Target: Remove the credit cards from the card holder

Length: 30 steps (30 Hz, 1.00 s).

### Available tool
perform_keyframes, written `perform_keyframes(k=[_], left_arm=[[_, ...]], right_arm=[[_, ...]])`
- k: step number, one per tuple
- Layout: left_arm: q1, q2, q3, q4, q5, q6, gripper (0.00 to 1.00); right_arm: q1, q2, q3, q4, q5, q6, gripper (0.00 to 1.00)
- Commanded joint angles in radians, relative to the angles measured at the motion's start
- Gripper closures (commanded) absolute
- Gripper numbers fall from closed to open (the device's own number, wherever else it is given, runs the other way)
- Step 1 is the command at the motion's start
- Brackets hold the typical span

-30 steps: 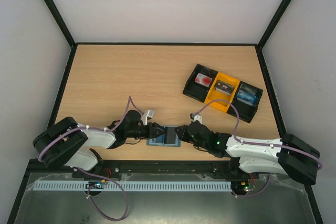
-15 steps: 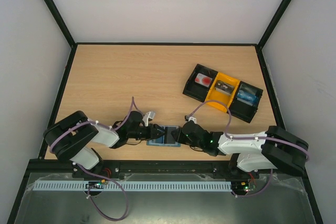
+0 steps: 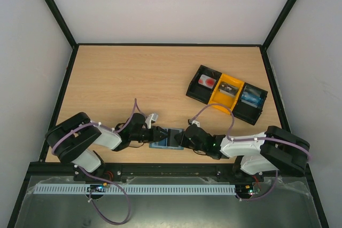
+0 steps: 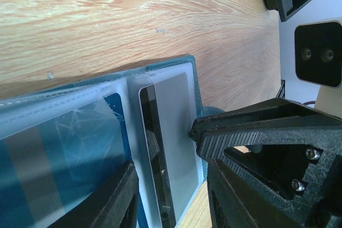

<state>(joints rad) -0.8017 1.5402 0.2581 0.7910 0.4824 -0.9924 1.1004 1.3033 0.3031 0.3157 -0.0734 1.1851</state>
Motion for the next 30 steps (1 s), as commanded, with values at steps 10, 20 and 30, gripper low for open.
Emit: perform_keyframes(k=[10, 20, 30], left_arm=[[0.008, 0.057, -0.02, 0.068, 0.018, -0.028, 0.66], [0.007, 0.092, -0.028, 0.128, 0.033, -0.058, 0.69], [0.007, 0.099, -0.027, 0.14, 0.038, -0.057, 0.83]], right_arm=[[0.006, 0.023, -0.054, 0.025, 0.011, 0.029, 0.86], [0.006, 0.041, -0.048, 0.041, -0.001, 0.022, 0.86], [0.006, 0.021, -0.042, 0.007, 0.016, 0.021, 0.85]])
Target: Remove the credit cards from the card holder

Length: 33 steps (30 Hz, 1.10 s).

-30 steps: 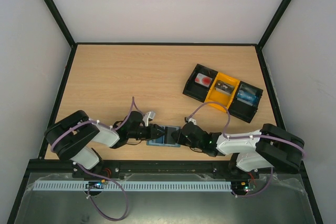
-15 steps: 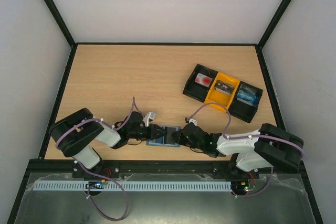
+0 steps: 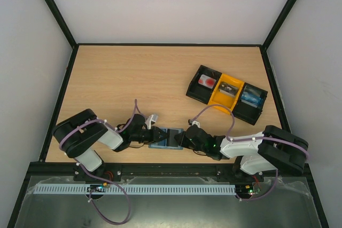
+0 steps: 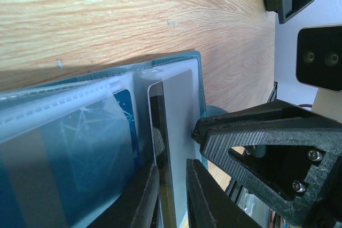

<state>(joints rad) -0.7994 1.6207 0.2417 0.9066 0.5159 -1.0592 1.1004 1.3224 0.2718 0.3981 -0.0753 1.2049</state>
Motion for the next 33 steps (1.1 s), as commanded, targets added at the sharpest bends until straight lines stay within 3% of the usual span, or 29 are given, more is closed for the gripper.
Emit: perform_keyframes(k=[1, 9, 21, 33], left_arm=[[0.005, 0.019, -0.012, 0.025, 0.005, 0.01, 0.84], [0.005, 0.016, -0.013, 0.029, 0.005, 0.008, 0.83], [0.005, 0.002, -0.016, 0.026, 0.007, 0.004, 0.78], [0.014, -0.037, -0.019, 0.0, 0.001, 0.012, 0.87]], right_arm=[[0.006, -0.011, -0.008, -0.09, 0.026, 0.0, 0.85], [0.006, -0.091, -0.029, -0.124, 0.068, 0.008, 0.85], [0.006, 0.028, -0.007, -0.039, -0.005, -0.001, 0.88], [0.006, -0.008, -0.034, -0.059, 0.039, 0.011, 0.92]])
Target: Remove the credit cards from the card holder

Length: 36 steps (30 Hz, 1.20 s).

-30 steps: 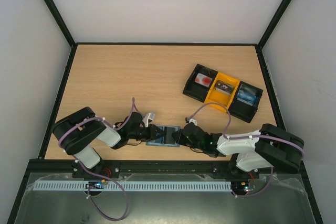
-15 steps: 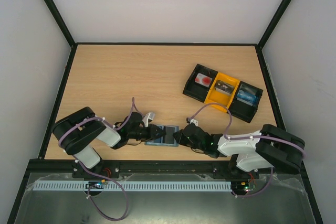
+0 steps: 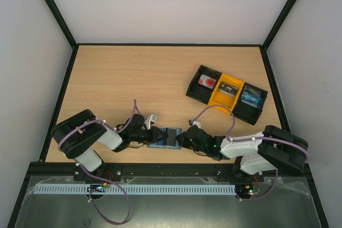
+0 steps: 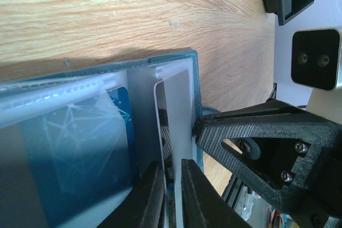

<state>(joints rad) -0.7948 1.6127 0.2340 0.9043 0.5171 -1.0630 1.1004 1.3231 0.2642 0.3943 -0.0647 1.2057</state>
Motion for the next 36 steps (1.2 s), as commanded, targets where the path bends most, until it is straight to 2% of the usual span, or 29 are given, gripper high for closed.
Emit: perform_keyframes(k=[1, 8, 24, 36], left_arm=[[0.011, -0.034, -0.014, 0.0, 0.001, 0.016, 0.89], [0.026, -0.084, -0.033, -0.016, 0.0, 0.022, 0.97], [0.044, -0.224, -0.027, -0.198, -0.05, 0.093, 0.97], [0.106, -0.429, -0.016, -0.387, -0.084, 0.168, 0.97]], right_arm=[[0.006, -0.007, -0.029, -0.055, 0.03, 0.012, 0.92], [0.006, 0.0, -0.03, -0.053, 0.035, 0.012, 0.92], [0.006, -0.041, -0.027, -0.092, 0.061, -0.006, 0.92], [0.006, -0.074, 0.031, -0.143, 0.063, -0.092, 0.89]])
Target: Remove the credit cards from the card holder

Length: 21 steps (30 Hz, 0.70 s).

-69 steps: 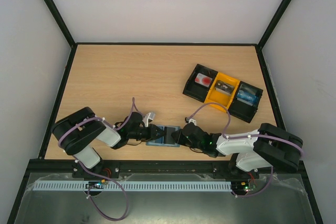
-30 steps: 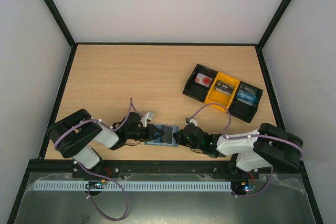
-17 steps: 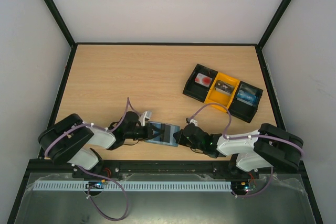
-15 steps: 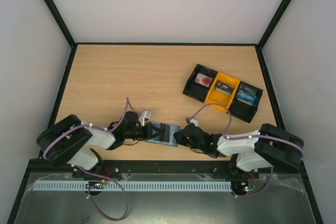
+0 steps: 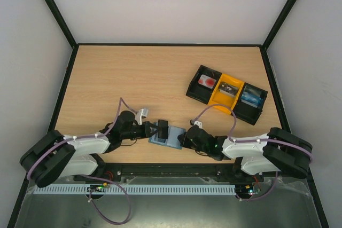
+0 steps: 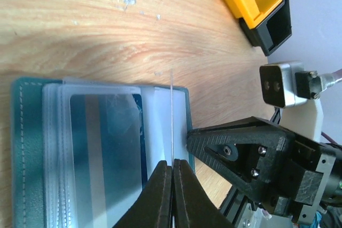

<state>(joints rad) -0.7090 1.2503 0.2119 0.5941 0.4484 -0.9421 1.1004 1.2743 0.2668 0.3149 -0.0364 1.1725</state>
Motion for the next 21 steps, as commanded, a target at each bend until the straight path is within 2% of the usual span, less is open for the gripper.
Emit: perform_keyframes(k=[1, 9, 14, 21], left_arm=[[0.026, -0.085, 0.006, -0.09, -0.017, 0.051, 0.97], [0.063, -0.2, 0.01, -0.162, -0.002, 0.064, 0.97], [0.117, -0.274, 0.019, -0.196, 0.069, 0.053, 0.97], [0.173, -0.38, 0.064, -0.268, 0.146, 0.011, 0.97]], right_arm=[[0.006, -0.03, 0.039, -0.067, 0.03, -0.081, 0.88], [0.015, -0.077, 0.139, -0.088, 0.004, -0.333, 0.83], [0.108, -0.145, 0.186, -0.111, 0.16, -0.562, 0.83], [0.254, -0.211, 0.143, 0.052, 0.259, -0.974, 0.79]])
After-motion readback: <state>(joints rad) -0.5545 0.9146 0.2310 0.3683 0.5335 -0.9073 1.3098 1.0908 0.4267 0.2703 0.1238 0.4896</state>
